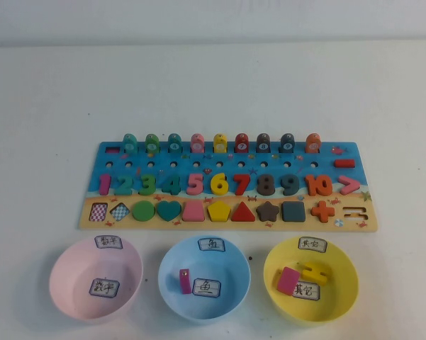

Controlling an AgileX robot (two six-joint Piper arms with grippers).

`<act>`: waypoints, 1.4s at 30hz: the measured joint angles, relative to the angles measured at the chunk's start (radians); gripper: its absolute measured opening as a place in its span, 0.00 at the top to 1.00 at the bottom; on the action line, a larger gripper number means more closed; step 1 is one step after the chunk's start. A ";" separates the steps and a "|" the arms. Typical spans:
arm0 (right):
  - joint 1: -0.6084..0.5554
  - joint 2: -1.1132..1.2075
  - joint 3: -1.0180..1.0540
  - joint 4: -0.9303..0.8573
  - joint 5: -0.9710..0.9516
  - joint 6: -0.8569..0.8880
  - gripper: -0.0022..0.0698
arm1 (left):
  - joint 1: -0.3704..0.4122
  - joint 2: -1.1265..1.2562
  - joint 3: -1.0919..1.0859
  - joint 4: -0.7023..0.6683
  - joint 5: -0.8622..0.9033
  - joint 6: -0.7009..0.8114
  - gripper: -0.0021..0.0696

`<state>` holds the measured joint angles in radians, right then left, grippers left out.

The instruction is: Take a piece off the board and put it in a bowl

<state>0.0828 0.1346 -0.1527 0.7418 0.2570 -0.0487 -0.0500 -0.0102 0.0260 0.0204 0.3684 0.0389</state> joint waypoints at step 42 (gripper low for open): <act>0.307 1.758 -1.391 -0.560 0.876 0.169 0.93 | 0.000 0.000 0.000 0.000 0.000 0.000 0.97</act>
<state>0.3899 1.8927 -1.5441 0.1821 1.1334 0.1200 -0.0500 -0.0102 0.0260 0.0204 0.3684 0.0389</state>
